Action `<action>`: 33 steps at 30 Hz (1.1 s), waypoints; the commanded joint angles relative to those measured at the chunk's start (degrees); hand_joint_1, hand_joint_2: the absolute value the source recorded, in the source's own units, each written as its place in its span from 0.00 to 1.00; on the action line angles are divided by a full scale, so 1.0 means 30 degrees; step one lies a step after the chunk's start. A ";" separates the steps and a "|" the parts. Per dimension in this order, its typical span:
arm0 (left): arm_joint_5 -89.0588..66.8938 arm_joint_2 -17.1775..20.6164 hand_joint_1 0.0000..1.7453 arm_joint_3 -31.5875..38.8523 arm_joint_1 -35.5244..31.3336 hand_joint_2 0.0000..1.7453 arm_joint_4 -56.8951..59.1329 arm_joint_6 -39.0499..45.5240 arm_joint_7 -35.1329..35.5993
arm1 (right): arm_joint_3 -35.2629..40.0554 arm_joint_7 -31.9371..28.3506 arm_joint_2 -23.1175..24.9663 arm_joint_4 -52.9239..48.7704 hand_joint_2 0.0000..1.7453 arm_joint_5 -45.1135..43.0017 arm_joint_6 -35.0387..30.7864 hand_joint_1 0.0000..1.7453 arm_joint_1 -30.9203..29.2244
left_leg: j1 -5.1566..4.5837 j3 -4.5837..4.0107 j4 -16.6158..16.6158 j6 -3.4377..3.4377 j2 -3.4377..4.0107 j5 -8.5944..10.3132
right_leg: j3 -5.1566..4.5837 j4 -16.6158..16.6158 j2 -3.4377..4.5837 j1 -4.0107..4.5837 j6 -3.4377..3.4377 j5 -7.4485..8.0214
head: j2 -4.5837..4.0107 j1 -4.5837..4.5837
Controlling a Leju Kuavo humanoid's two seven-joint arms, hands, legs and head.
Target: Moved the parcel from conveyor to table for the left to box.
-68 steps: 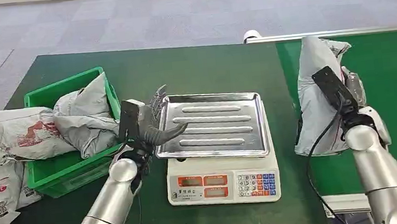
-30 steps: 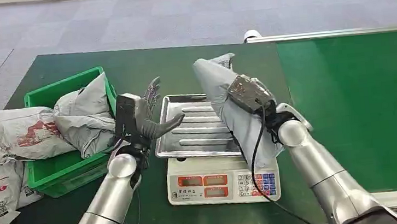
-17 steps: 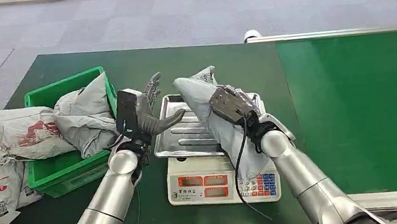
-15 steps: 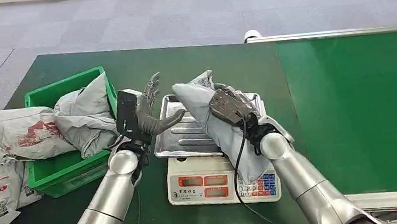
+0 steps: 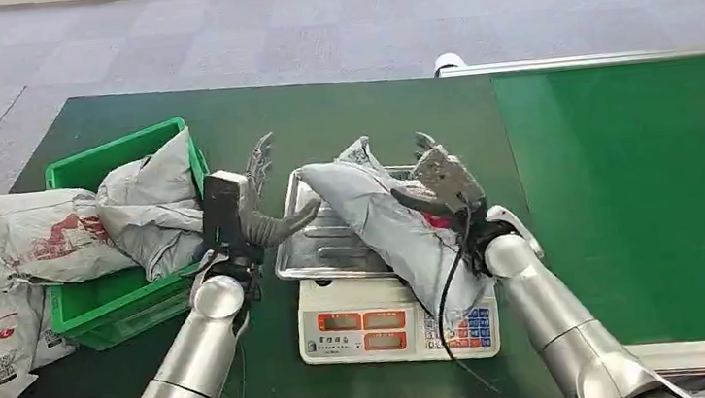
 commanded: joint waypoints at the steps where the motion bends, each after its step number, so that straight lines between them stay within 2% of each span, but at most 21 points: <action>1: -0.0099 0.0332 0.00 -0.0021 -0.0697 1.00 0.1330 0.0122 -0.0824 | -0.2075 -0.1411 -0.0900 0.0971 1.00 -0.2545 0.0551 0.00 -0.0638 | -0.0004 0.0041 -0.0020 0.0007 -0.0007 -0.0004 | 0.0044 -0.0018 -0.0029 0.0006 -0.0019 -0.0010 | 0.0000 0.0000; 7: -0.0015 0.0471 0.00 -0.0533 -0.0611 1.00 0.1159 0.0253 -0.1586 | -0.2551 -0.2213 -0.1233 0.1725 1.00 -0.4616 0.0805 0.00 -0.1641 | -0.0007 0.0069 -0.0041 0.0010 0.0003 0.0002 | 0.0061 -0.0034 -0.0031 0.0014 -0.0030 -0.0005 | -0.0007 0.0000; 14: -0.0461 0.0762 0.00 -0.1005 -0.0370 1.00 0.0742 0.0451 -0.1737 | -0.2534 -0.2810 -0.1141 0.2702 1.00 -0.5409 0.0592 0.00 -0.2288 | -0.0012 0.0046 -0.0027 0.0010 0.0040 0.0001 | 0.0028 -0.0018 0.0006 0.0006 -0.0019 0.0001 | 0.0000 0.0000; 16: -0.0461 0.0762 0.00 -0.1005 -0.0370 1.00 0.0742 0.0451 -0.1737 | -0.2534 -0.2810 -0.1141 0.2702 1.00 -0.5409 0.0592 0.00 -0.2288 | 0.0000 0.0132 -0.0098 0.0018 0.0067 0.0010 | 0.0112 -0.0097 0.0013 0.0026 -0.0043 0.0020 | -0.0007 0.0000; 18: -0.1845 0.1102 0.00 -0.1900 -0.0550 1.00 0.0854 0.0712 -0.1717 | -0.2803 -0.2905 -0.1014 0.3068 1.00 -0.5729 0.0260 0.00 -0.2431 | -0.0002 0.0054 -0.0028 0.0007 0.0048 -0.0009 | 0.0038 -0.0028 0.0016 0.0017 -0.0022 -0.0002 | 0.0000 0.0000; 19: -0.2575 0.1273 0.00 -0.2392 -0.0762 1.00 0.1053 0.0693 -0.1603 | -0.3205 -0.3064 -0.0903 0.3250 1.00 -0.6556 0.0920 0.00 -0.2448 | 0.0004 0.0128 -0.0081 0.0015 0.0068 -0.0009 | 0.0111 -0.0086 0.0017 0.0030 -0.0040 0.0006 | 0.0000 0.0000; 20: -0.3388 0.1344 0.00 -0.2772 -0.1137 1.00 0.1545 0.0935 -0.1528 | -0.3517 -0.3025 -0.0870 0.3835 0.00 -0.7499 0.1805 0.00 -0.2551 | -0.0007 0.0048 -0.0024 0.0005 0.0036 -0.0007 | 0.0031 -0.0017 0.0005 0.0012 -0.0022 -0.0006 | 0.0000 0.0000; 24: -0.6179 0.0984 0.00 -0.3571 -0.3312 1.00 0.4890 0.2081 -0.1378 | -0.3620 -0.3537 -0.0794 0.6347 0.00 -0.8438 0.1870 0.00 -0.3025 | 0.0012 0.0077 -0.0039 0.0013 -0.0019 0.0010 | 0.0089 -0.0051 -0.0058 0.0035 -0.0030 0.0000 | 0.0000 0.0000; 30: -0.6682 0.0857 0.00 -0.3927 -0.3867 1.00 0.6026 0.1801 -0.1526 | -0.3191 -0.3098 -0.0616 0.6940 0.00 -0.7922 0.1066 0.00 -0.3217 | -0.0005 0.0081 -0.0049 0.0011 0.0059 0.0005 | 0.0062 -0.0043 0.0022 0.0014 -0.0034 0.0020 | 0.0000 0.0000; 31: -0.7092 0.0935 0.00 -0.4378 -0.4087 1.00 0.6313 0.1382 -0.1588 | -0.3124 -0.2850 -0.0610 0.6955 1.00 -0.7810 0.0825 0.00 -0.3067 | -0.0004 0.0047 -0.0019 0.0005 0.0047 -0.0005 | 0.0032 -0.0015 0.0020 0.0010 -0.0016 0.0011 | 0.0000 0.0000; 33: -0.8024 0.0956 0.00 -0.5285 -0.4691 1.00 0.7140 0.0480 -0.1768 | -0.2883 -0.2482 -0.0578 0.6828 1.00 -0.7415 0.0233 0.00 -0.2588 | 0.0002 0.0084 -0.0046 0.0001 0.0055 -0.0004 | 0.0062 -0.0038 0.0019 0.0020 -0.0030 0.0014 | 0.0000 0.0000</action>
